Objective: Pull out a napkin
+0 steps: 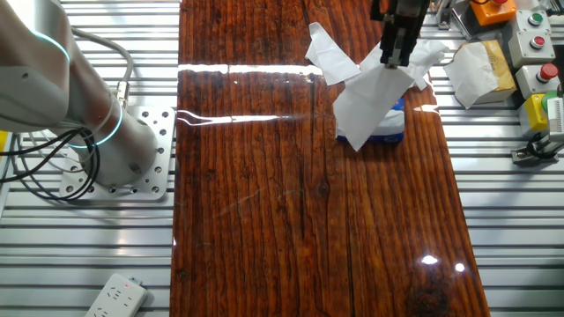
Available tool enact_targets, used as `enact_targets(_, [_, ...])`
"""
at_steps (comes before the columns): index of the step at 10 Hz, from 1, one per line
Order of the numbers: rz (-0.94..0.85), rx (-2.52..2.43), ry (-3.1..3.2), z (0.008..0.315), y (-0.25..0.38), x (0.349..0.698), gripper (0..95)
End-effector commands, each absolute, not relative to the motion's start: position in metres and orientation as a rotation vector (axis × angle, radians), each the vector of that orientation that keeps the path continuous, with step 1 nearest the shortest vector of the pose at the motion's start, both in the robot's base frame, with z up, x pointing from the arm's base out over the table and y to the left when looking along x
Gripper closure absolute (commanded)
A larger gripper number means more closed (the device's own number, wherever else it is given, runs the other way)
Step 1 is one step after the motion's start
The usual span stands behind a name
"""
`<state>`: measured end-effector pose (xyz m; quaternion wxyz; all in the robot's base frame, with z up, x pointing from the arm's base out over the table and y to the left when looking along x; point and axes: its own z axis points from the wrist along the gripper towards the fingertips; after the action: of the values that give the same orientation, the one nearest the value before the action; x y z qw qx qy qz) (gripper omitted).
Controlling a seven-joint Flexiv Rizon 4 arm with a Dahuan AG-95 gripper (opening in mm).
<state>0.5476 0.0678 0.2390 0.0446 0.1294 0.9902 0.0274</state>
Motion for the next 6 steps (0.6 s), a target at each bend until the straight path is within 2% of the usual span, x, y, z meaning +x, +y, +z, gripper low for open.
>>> enact_targets(1, [0.080, 0.393, 3.025, 0.239, 0.071, 0.551, 95.0])
enact_targets(6, [0.050, 0.388, 2.997, 0.231, 0.087, 0.570, 95.0])
